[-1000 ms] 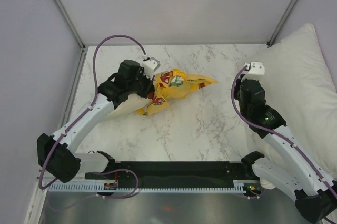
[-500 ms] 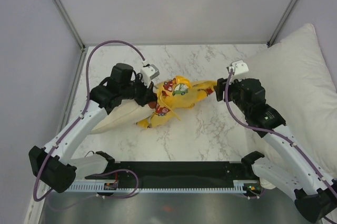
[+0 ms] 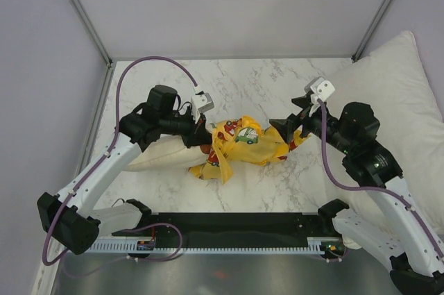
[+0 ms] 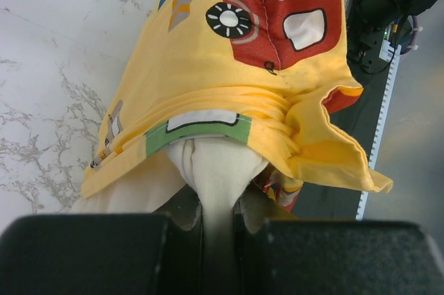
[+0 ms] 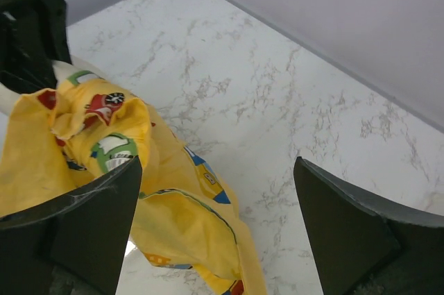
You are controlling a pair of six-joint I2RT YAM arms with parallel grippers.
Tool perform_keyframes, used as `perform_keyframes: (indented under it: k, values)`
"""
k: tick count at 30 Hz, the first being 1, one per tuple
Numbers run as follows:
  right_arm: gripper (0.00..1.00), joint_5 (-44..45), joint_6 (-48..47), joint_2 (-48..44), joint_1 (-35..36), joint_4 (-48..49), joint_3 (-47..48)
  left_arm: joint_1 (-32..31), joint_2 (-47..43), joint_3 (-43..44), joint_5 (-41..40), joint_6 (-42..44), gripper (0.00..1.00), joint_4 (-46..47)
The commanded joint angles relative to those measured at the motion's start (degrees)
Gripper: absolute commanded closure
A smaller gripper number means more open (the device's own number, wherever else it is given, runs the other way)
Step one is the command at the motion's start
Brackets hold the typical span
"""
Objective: Remove the pillowcase from the pillow
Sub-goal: Pull out the pillow
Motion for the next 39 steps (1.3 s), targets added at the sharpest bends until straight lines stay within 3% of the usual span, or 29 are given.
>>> perform_keyframes:
  k: [1,7,18,22,23,24,26,27,28,29,33,37,39]
  values:
    - [0.02,-8.57,-3.39,-0.17,-0.09,-5.00,5.72,0.25,-0.41,2.55,5.44,2.08,0.98,2.03]
    - [0.02,-18.16,-3.92,5.19,0.79,-8.26,5.90,0.25,-1.11,2.55,7.12,2.25,0.98,1.94]
    - [0.02,-15.80,-5.24,11.52,8.08,-11.59,3.88,0.16,-1.46,2.64,7.04,2.34,0.98,1.59]
    - [0.08,-12.55,-4.71,11.44,10.80,-14.32,2.83,0.16,-1.63,2.64,6.24,2.34,0.98,1.68]
    - [0.14,-11.24,-4.54,11.70,11.59,-14.50,1.96,0.16,-1.55,2.64,6.15,2.34,0.98,1.68]
    - [0.29,-10.44,-4.19,11.87,11.86,-14.41,1.60,0.16,-1.63,2.64,5.89,2.34,0.98,1.68]
    - [0.46,-8.86,-3.66,12.05,12.48,-13.98,0.46,0.16,-1.90,2.64,5.63,2.34,0.98,1.68]
    - [0.76,-6.68,-3.39,12.05,12.57,-13.45,0.10,0.16,-1.90,2.64,5.45,2.26,0.98,1.77]
    - [0.93,-5.09,-3.04,11.88,12.57,-12.92,-0.25,0.16,-1.90,2.64,5.19,2.34,0.98,1.68]
    - [1.00,-2.55,-1.73,11.18,12.57,-11.18,-0.95,0.16,-1.90,2.64,5.01,2.26,0.98,1.77]
    - [1.00,10.80,1.69,7.93,12.57,-5.72,-3.24,0.16,-1.90,2.64,3.00,2.17,0.98,1.77]
    - [1.00,35.28,6.01,6.69,12.39,-4.66,-2.54,0.16,-2.60,1.85,-5.08,1.11,0.98,3.08]
    - [1.00,41.05,7.33,7.04,11.60,-4.66,-2.27,0.16,-2.60,1.58,-8.76,0.50,0.98,3.78]
